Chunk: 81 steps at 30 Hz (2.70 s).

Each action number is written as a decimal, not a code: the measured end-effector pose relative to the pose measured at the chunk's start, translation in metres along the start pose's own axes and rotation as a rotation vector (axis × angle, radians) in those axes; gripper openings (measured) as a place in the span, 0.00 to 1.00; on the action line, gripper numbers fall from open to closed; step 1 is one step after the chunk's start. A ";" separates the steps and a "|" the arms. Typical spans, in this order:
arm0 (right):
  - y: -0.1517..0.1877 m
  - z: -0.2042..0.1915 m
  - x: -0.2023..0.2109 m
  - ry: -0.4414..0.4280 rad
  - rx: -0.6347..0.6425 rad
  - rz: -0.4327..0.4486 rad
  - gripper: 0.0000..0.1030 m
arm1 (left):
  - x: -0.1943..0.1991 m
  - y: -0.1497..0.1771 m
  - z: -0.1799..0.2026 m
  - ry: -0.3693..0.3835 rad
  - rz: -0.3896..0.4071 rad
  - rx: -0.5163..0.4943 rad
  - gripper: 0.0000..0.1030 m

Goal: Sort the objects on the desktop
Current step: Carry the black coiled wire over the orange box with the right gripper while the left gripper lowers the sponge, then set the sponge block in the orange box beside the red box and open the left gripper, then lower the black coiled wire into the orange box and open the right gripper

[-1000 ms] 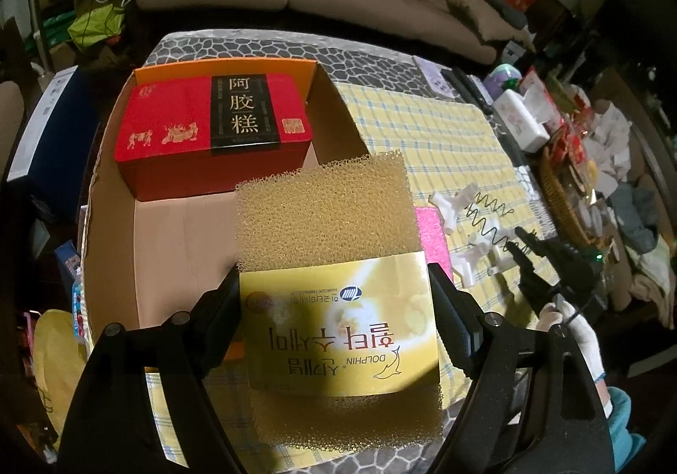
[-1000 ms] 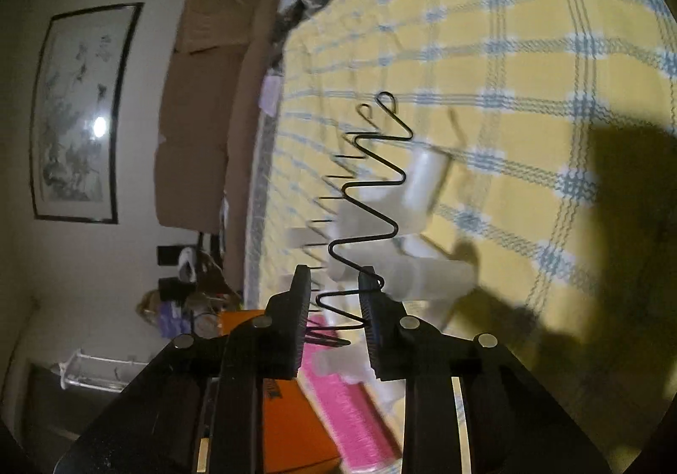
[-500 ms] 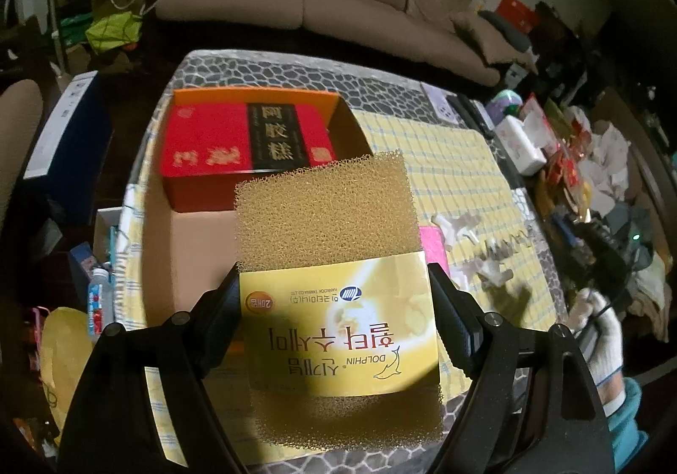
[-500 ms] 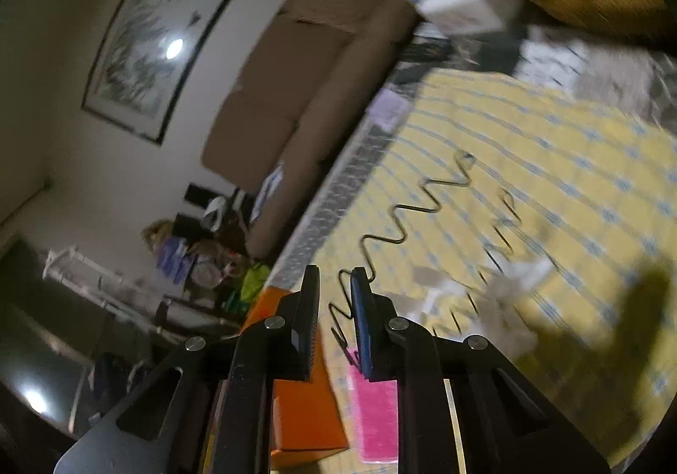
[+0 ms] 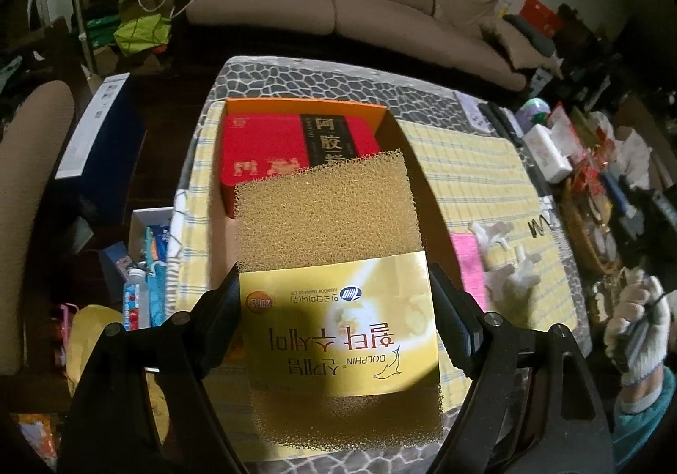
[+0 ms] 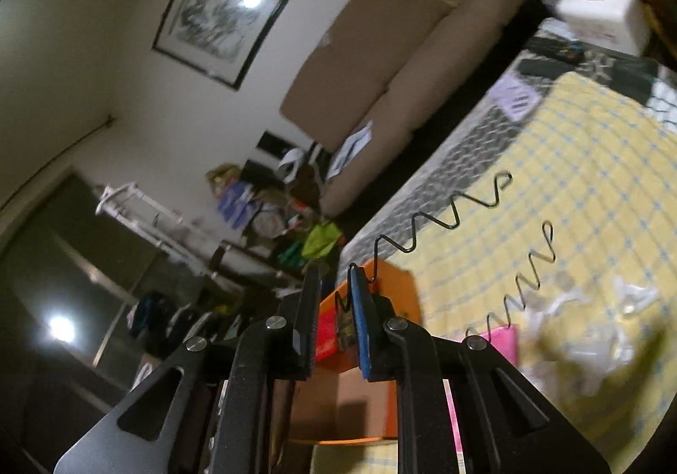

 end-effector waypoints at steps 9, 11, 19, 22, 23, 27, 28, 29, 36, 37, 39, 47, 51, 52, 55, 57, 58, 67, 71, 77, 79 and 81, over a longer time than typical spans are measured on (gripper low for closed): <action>0.034 -0.057 -0.044 -0.101 0.044 -0.127 0.15 | -0.012 -0.006 -0.012 -0.087 -0.029 -0.022 0.77; 0.043 -0.067 -0.054 -0.115 0.056 -0.150 0.15 | -0.016 -0.007 -0.013 -0.097 -0.030 -0.028 0.77; 0.078 -0.090 -0.088 -0.151 0.083 -0.222 0.15 | -0.064 -0.005 -0.011 -0.216 -0.079 -0.115 0.77; 0.087 -0.094 -0.098 -0.159 0.089 -0.243 0.15 | -0.085 -0.003 -0.016 -0.249 -0.104 -0.126 0.77; 0.090 -0.094 -0.103 -0.160 0.095 -0.251 0.15 | -0.089 -0.002 -0.017 -0.255 -0.108 -0.126 0.77; 0.097 -0.094 -0.114 -0.162 0.103 -0.270 0.15 | -0.107 0.002 -0.025 -0.274 -0.125 -0.126 0.77; 0.099 -0.094 -0.116 -0.164 0.104 -0.274 0.15 | -0.112 0.003 -0.027 -0.282 -0.129 -0.128 0.77; 0.099 -0.092 -0.118 -0.165 0.106 -0.277 0.15 | -0.114 0.004 -0.028 -0.291 -0.132 -0.131 0.77; 0.107 -0.085 -0.129 -0.158 0.111 -0.300 0.15 | -0.130 0.011 -0.038 -0.351 -0.151 -0.137 0.77; 0.108 -0.083 -0.130 -0.157 0.111 -0.303 0.15 | -0.131 0.012 -0.039 -0.358 -0.151 -0.143 0.77; 0.110 -0.081 -0.133 -0.154 0.114 -0.309 0.15 | -0.133 0.014 -0.037 -0.373 -0.152 -0.162 0.77; 0.118 -0.085 -0.140 -0.147 0.146 -0.332 0.15 | -0.141 0.020 -0.032 -0.432 -0.137 -0.201 0.78; 0.122 -0.082 -0.143 -0.145 0.153 -0.341 0.15 | -0.142 0.021 -0.032 -0.436 -0.135 -0.203 0.78; 0.122 -0.082 -0.143 -0.144 0.154 -0.343 0.15 | -0.140 0.021 -0.032 -0.431 -0.132 -0.198 0.78; 0.122 -0.081 -0.143 -0.141 0.160 -0.345 0.15 | -0.125 0.018 -0.036 -0.400 -0.101 -0.166 0.81; 0.122 -0.080 -0.142 -0.138 0.168 -0.344 0.15 | -0.113 0.016 -0.038 -0.360 -0.078 -0.145 0.81; 0.122 -0.080 -0.142 -0.137 0.171 -0.345 0.15 | -0.105 0.016 -0.040 -0.341 -0.064 -0.132 0.81; 0.126 -0.086 -0.146 -0.076 0.258 -0.363 0.15 | -0.046 0.016 -0.058 -0.294 0.041 -0.069 0.86; 0.132 -0.090 -0.156 -0.004 0.333 -0.387 0.15 | -0.035 0.017 -0.062 -0.285 0.050 -0.063 0.85; 0.153 -0.100 -0.187 0.169 0.503 -0.451 0.15 | -0.033 0.021 -0.063 -0.248 0.039 -0.054 0.86; 0.160 -0.100 -0.198 0.214 0.544 -0.472 0.17 | -0.035 0.022 -0.062 -0.245 0.033 -0.060 0.86; 0.165 -0.103 -0.208 0.240 0.577 -0.487 0.23 | -0.036 0.022 -0.061 -0.240 0.026 -0.064 0.86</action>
Point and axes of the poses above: each gripper's, at about its wrist camera, not at the fingertips, and x roughly against the way its jaws point, z to its right, y to its underside, the point moved 1 cm from there along -x, roughly the way its jaws point, and after that the axes turned 12 degrees about y, right-handed, at the moved point
